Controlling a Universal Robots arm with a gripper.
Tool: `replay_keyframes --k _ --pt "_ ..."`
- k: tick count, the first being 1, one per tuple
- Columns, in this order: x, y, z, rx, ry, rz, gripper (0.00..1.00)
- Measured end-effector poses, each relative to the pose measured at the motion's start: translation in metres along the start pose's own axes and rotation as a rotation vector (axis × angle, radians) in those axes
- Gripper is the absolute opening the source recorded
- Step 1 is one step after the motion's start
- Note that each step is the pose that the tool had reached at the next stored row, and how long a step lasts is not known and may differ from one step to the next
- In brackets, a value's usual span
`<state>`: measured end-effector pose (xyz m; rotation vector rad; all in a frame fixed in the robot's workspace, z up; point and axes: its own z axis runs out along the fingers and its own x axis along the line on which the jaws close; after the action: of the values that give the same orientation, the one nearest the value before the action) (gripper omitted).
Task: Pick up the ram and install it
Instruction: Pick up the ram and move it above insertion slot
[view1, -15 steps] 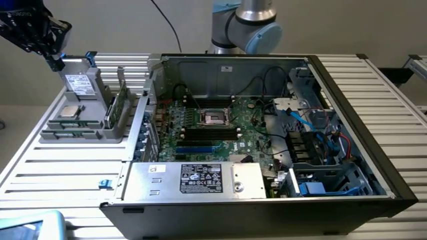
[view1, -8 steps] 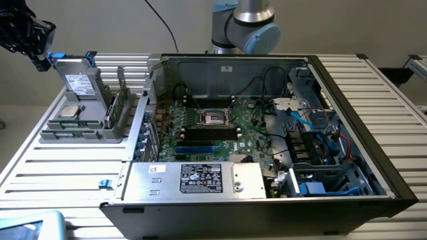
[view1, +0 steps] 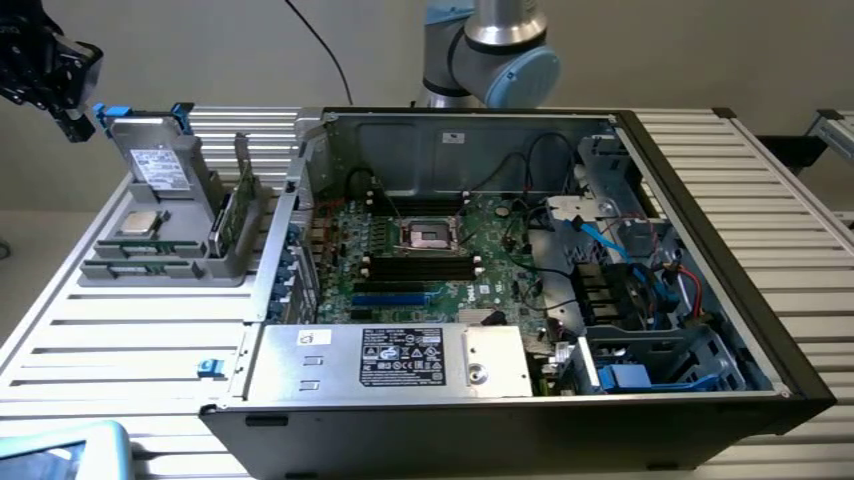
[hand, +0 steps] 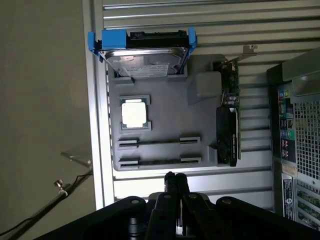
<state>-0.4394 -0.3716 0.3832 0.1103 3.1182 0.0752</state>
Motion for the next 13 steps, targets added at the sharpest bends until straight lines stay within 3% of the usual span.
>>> replay_keyframes --k 13 --pt "0.0001 0.0001 -0.0001 -0.0007 0.0003 -0.002 0.11"
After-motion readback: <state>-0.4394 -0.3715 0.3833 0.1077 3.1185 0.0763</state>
